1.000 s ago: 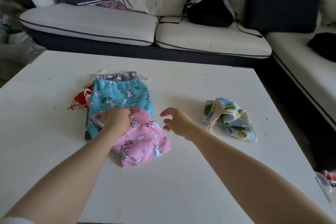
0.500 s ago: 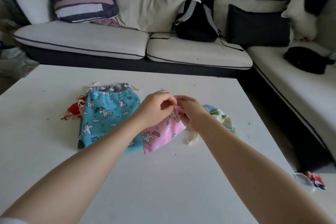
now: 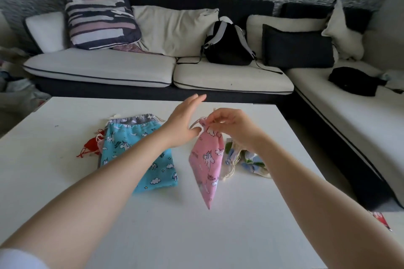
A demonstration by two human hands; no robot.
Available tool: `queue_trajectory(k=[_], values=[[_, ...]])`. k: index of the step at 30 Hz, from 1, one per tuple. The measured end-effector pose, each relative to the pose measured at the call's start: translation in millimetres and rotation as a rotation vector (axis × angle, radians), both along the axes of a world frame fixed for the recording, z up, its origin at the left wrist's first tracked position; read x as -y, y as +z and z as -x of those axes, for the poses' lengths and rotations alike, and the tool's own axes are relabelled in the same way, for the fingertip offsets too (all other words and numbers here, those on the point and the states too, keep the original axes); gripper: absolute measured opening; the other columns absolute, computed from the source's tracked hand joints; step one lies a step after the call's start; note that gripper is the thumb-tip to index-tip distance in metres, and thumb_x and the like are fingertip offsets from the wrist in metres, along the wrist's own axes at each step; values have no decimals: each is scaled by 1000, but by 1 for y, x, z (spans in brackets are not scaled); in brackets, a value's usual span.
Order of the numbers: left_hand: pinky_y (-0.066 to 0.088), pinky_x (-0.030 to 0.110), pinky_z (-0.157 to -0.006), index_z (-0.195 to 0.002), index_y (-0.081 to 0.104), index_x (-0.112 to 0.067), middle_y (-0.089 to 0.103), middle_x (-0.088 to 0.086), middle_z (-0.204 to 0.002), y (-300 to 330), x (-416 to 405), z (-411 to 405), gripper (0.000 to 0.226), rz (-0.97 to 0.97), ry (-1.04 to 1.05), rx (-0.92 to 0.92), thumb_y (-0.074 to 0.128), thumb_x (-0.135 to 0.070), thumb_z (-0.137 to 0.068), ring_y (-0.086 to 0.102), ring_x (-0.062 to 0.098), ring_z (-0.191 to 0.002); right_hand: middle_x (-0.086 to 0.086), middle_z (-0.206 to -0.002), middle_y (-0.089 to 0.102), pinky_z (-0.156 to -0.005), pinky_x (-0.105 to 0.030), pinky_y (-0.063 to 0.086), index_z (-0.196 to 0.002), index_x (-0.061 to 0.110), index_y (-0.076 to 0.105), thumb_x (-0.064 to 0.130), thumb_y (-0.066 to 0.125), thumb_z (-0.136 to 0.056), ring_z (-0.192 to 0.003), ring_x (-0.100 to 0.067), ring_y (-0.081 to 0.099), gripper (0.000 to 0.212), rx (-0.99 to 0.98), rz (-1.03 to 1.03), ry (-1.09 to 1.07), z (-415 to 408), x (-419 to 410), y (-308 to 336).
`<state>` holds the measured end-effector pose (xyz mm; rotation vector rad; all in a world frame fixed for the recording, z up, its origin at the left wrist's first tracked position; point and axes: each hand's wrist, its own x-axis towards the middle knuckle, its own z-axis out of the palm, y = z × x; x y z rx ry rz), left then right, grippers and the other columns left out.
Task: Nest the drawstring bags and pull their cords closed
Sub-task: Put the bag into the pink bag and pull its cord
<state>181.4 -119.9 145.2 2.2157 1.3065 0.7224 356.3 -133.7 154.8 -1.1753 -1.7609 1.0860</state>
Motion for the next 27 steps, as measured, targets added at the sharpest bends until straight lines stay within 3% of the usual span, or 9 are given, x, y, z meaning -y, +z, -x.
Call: queue_trajectory(k=[2,4,8,11,14,18,23,25,27], values=[[29,22,-102,-132,46,-17,43,2,-140,3,0,0,44,52,-11,-84,57,-16,-89,41,16,-126,4,-80,69,-79,-20,53,-81,17,67,-1,63,-83,-75,-8,64,18,1,4,-30,1,2,-1],[43,27,-83,-112,58,-12,60,3,-118,2,1,-1,22,108,26,-154,52,-22,-93,56,17,-99,2,-80,67,-75,-18,52,-79,18,66,-2,63,-83,-73,-10,61,21,-17,-15,-122,1,1,-3],[34,25,-75,-107,53,-7,54,3,-105,-7,4,0,22,107,104,-171,41,-22,-97,52,18,-93,-2,-77,66,-77,-25,54,-78,17,66,-1,65,-82,-74,-14,61,18,-158,53,-264,-2,1,-7],[43,31,-73,-103,48,-11,51,2,-94,-9,3,-1,21,243,193,42,33,-24,-99,53,20,-84,-6,-76,64,-77,-30,55,-81,10,65,-1,62,-84,-74,-18,59,12,-345,212,-271,-2,5,-11],[45,33,-71,-95,47,-14,53,2,-82,-13,3,-5,18,321,286,203,33,-24,-99,51,20,-73,-11,-74,65,-60,-22,52,-82,7,61,-6,56,-86,-64,-20,57,14,-573,266,-425,-5,3,-15],[34,28,-53,-100,51,-11,49,-2,-70,-20,6,-1,17,140,318,21,39,-22,-98,45,14,-60,-4,-61,62,-60,-23,47,-80,11,53,-5,42,-92,-61,-15,63,23,-881,362,-551,-24,-4,-15],[37,28,-64,-100,56,-8,61,9,-86,-19,7,-3,27,38,259,-304,48,-33,-95,56,27,-75,-6,-68,51,-67,-28,48,-80,10,52,-4,36,-95,-65,-19,59,25,-919,403,-514,-25,-1,-24],[37,29,-64,-89,57,-9,58,9,-82,-18,8,-4,37,10,218,-482,45,-43,-94,59,30,-83,-8,-68,50,-69,-30,49,-80,7,52,-6,36,-94,-64,-21,55,25,-946,376,-536,-25,-1,-24],[33,28,-58,-68,49,-13,48,2,-66,-16,10,-2,47,19,206,-552,40,-52,-93,55,27,-74,-9,-67,48,-67,-30,48,-81,5,52,-7,33,-94,-62,-22,52,26,-964,377,-545,-26,-2,-23]])
